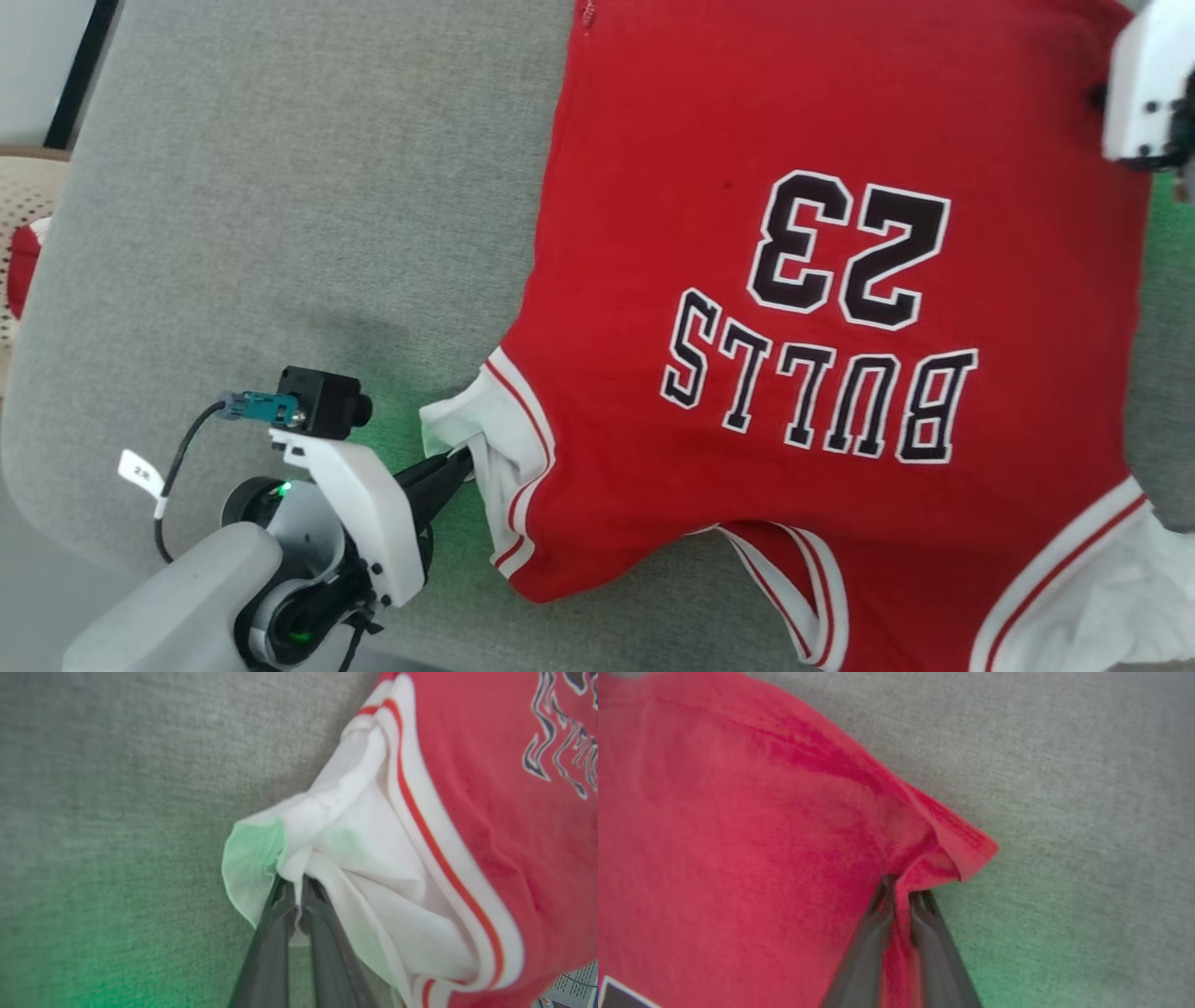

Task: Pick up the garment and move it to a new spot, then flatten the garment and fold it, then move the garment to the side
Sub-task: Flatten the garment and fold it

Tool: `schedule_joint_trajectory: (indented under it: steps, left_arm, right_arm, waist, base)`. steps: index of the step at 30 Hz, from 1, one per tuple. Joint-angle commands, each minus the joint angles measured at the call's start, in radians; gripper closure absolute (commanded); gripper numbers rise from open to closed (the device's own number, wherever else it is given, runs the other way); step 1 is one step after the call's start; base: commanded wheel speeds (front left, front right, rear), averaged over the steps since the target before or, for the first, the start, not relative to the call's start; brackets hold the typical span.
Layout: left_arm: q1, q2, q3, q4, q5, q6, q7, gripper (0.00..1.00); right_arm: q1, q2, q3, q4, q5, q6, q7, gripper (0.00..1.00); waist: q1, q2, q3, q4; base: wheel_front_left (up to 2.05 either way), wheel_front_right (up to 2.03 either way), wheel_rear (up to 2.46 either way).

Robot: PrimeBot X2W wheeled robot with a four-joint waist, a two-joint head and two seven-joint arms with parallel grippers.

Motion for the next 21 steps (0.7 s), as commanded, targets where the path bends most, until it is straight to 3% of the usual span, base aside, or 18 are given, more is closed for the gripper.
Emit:
schedule_joint_trajectory:
  steps: [1,6,12,18,21]
  left_arm:
    - [0.003,-0.019,-0.005,0.074,-0.001,0.031,0.0,1.0]
    - [0.007,0.008,0.015,0.083,0.001,0.039,-0.019,1.0]
    - [0.018,0.056,0.046,0.06,-0.014,0.073,-0.031,1.0]
    - [0.037,0.109,0.065,0.021,-0.017,0.096,-0.034,1.0]
    - [0.046,0.134,0.071,-0.012,-0.022,0.109,-0.031,1.0]
  right_arm:
    - [0.08,0.015,0.028,0.048,0.005,0.0,0.023,1.0]
    - [0.098,-0.014,0.146,-0.061,0.078,0.0,0.016,1.0]
    - [0.191,-0.101,0.261,-0.323,0.235,0.0,-0.005,1.0]
    - [0.402,-0.164,0.234,-0.606,0.371,0.0,0.035,1.0]
    - [0.583,-0.174,0.158,-0.787,0.4,0.0,0.081,1.0]
  waist:
    - [0.0001,-0.0001,-0.009,-0.013]
    - [0.0001,-0.0001,-0.037,-0.064]
    - [0.0001,-0.0001,-0.073,-0.146]
    - [0.0001,-0.0001,-0.109,-0.22]
    - [0.0001,-0.0001,-0.123,-0.256]
  base:
    - [0.0,0.0,0.0]
    - [0.0,0.0,0.0]
    - [0.0,0.0,0.0]
    - [0.0,0.0,0.0]
    - [0.0,0.0,0.0]
